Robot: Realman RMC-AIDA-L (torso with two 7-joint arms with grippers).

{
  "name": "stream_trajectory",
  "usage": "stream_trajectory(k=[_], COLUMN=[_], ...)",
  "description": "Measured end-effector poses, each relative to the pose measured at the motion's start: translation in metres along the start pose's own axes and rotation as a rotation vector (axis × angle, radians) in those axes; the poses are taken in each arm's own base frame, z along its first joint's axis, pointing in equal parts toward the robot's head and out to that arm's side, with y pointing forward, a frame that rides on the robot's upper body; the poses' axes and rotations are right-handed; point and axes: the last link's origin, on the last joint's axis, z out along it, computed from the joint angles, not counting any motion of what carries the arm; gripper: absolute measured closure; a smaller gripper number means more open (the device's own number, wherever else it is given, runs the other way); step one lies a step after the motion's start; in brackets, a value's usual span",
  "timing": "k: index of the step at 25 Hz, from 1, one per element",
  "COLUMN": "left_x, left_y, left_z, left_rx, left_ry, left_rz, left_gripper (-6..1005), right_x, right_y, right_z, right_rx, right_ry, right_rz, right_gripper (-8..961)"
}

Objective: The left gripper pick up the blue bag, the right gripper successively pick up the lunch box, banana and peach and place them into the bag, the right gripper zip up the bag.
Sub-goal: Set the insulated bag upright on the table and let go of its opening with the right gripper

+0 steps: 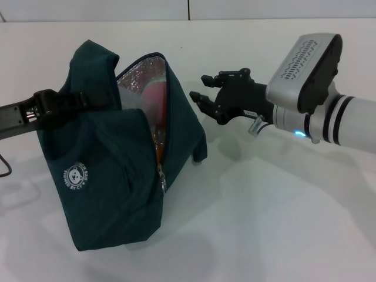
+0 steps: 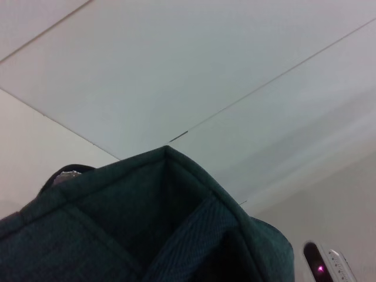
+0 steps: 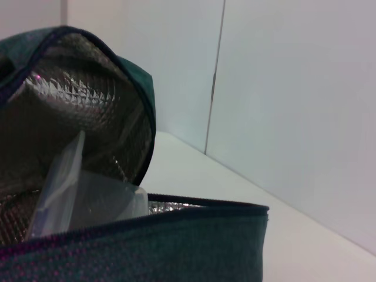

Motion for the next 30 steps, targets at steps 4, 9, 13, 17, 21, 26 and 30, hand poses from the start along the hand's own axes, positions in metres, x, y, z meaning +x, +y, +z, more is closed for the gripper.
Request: stream_trajectory(k=[4,9,13,17,21,26,30], left_x=[0.0,0.001,0.001,0.001,0.001,0.0,0.0], left_y=[0.0,0.001,0.001,0.002,0.003,0.003,0.003], left_z=[0.0,0.003,0.006,0.01,0.012,0.014,0.015], left_rx=[0.0,-0.006,-0.011,-0.018,-0.022,-0.024,-0.027], left_ry=[0.001,-0.003,-0.009,-0.014,-0.02,-0.021,-0.021], left_rz=[0.0,0.004,0.007,0.011,0.012,0.011,0.01], left_gripper=[970,970,969,969,969,969,969], right_x=[0.0,-0.001,-0.002,0.0,0.002,-0.002,-0.006], right_y=[-0.001,-0.003,-0.004,-0.005,-0.006,-0.006,-0.007], right_z=[0.006,0.012,0.017,0.02,0.025,0.029,0.032], right_rx=[-0.015,-0.026,-0.036,-0.045,-0.053,-0.062,-0.066], right_ry=[0.021,0.039,0.051,0.069,0.092,0.093,0.091], right_rz=[0.009,0.016,0.007,0.0,0.005,0.001,-0.011], right_gripper=[544,504,473,459,462,467,474])
